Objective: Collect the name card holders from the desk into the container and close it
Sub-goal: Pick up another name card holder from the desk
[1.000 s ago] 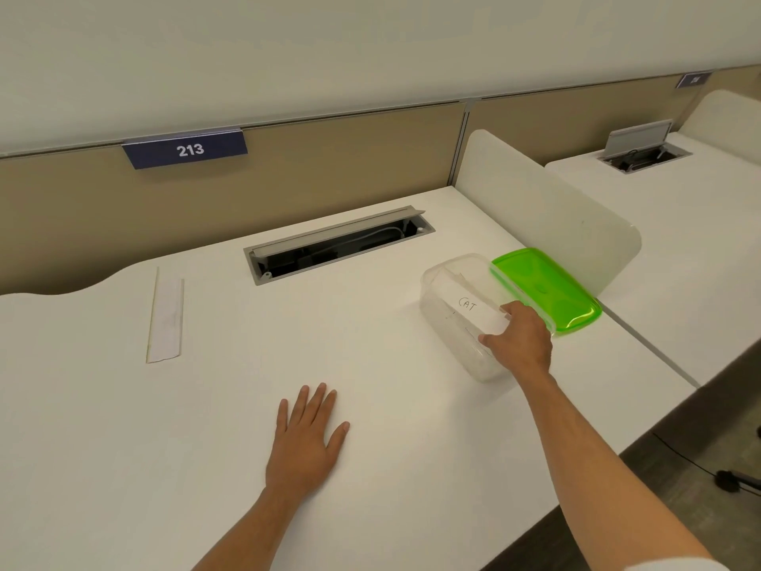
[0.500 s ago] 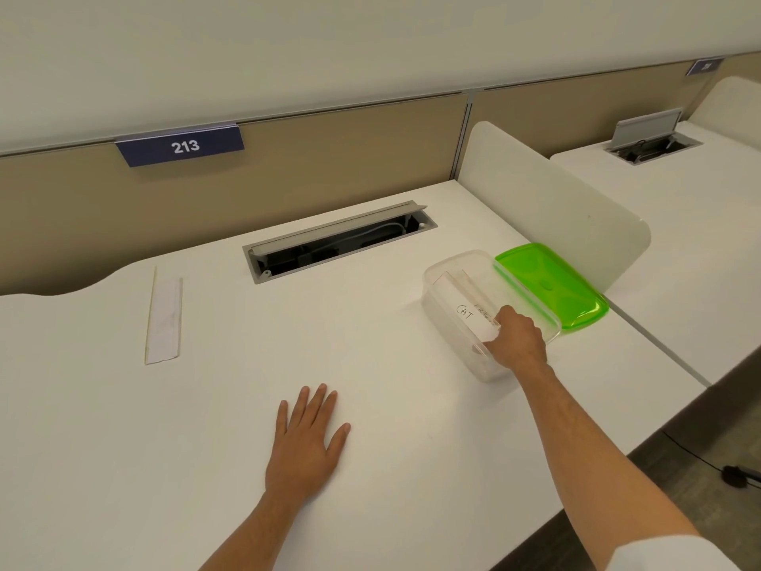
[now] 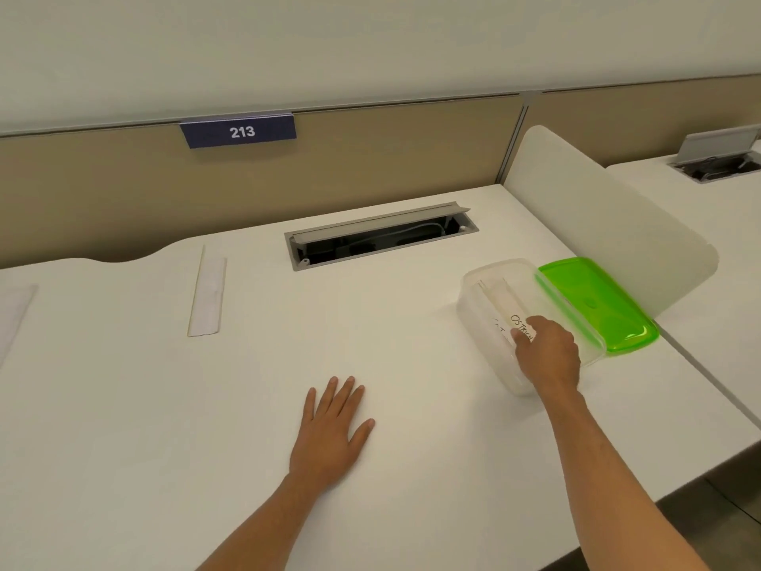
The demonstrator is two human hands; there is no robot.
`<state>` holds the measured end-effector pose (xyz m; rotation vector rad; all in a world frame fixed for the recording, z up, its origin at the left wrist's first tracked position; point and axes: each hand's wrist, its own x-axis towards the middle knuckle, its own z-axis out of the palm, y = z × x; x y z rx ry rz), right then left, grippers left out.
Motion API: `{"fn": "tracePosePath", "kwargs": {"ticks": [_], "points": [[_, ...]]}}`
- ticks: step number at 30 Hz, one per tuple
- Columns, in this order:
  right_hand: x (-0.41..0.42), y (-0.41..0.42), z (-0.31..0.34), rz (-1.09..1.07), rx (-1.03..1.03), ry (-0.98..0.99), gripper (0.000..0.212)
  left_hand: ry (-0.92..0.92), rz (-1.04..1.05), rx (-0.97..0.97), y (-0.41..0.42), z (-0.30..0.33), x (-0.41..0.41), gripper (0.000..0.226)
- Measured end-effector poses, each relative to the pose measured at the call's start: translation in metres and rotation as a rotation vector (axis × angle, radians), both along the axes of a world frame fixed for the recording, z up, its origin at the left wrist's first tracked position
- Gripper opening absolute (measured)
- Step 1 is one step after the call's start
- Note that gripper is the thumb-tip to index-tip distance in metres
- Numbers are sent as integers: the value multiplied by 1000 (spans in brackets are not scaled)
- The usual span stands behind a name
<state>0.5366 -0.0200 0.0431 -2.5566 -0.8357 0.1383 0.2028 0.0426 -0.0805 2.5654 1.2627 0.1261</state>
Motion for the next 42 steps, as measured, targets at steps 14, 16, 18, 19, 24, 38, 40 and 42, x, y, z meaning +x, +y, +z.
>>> {"fn": "tracePosePath", "kwargs": {"ticks": [14, 16, 18, 19, 24, 38, 40, 42], "points": [[-164, 56, -55, 586, 77, 25, 60, -234, 9, -103, 8, 7, -27, 58], [-179, 63, -64, 644, 40, 45, 64, -314, 59, -84, 10, 7, -40, 53], [-194, 72, -71, 694, 7, 62, 68, -372, 131, -33, 15, 9, -55, 47], [-202, 76, -75, 717, -9, 65, 70, -394, 175, -4, 20, 10, -62, 44], [-233, 97, -91, 811, -93, 81, 74, -411, 388, 35, 51, 19, -98, 40], [-258, 124, -122, 867, -170, -80, 83, -474, 719, 40, 155, 41, -137, 49], [-260, 124, -123, 858, -168, -96, 83, -462, 758, 1, 170, 41, -137, 55], [-260, 125, -123, 851, -173, -102, 83, -447, 793, -36, 184, 41, -138, 56]]}}
